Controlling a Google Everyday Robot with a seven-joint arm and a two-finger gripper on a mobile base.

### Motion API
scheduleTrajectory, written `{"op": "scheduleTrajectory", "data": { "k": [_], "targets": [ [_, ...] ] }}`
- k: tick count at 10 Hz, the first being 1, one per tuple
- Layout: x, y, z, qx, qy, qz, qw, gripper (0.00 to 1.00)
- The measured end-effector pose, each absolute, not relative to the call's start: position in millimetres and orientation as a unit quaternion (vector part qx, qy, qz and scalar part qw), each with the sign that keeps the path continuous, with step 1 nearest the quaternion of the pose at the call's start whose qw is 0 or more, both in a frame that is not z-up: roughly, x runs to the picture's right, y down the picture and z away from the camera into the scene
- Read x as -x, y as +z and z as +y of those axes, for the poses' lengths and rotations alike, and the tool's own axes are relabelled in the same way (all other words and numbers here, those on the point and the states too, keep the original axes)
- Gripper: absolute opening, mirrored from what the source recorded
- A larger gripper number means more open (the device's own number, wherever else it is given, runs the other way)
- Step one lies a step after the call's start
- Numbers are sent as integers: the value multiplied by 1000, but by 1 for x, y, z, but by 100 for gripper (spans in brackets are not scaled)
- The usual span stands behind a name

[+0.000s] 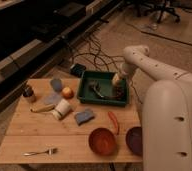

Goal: Place grapes in red bowl

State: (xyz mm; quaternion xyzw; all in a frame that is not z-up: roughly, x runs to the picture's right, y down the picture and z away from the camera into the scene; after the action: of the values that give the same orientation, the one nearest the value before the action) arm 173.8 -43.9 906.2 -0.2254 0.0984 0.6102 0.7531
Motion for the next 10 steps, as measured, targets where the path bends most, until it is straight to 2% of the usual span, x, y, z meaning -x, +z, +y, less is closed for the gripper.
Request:
{"op": "scheduleTrajectory", "data": {
  "k": [10],
  "targets": [
    [-179, 936, -19, 237, 614, 123, 743, 65]
  ]
}}
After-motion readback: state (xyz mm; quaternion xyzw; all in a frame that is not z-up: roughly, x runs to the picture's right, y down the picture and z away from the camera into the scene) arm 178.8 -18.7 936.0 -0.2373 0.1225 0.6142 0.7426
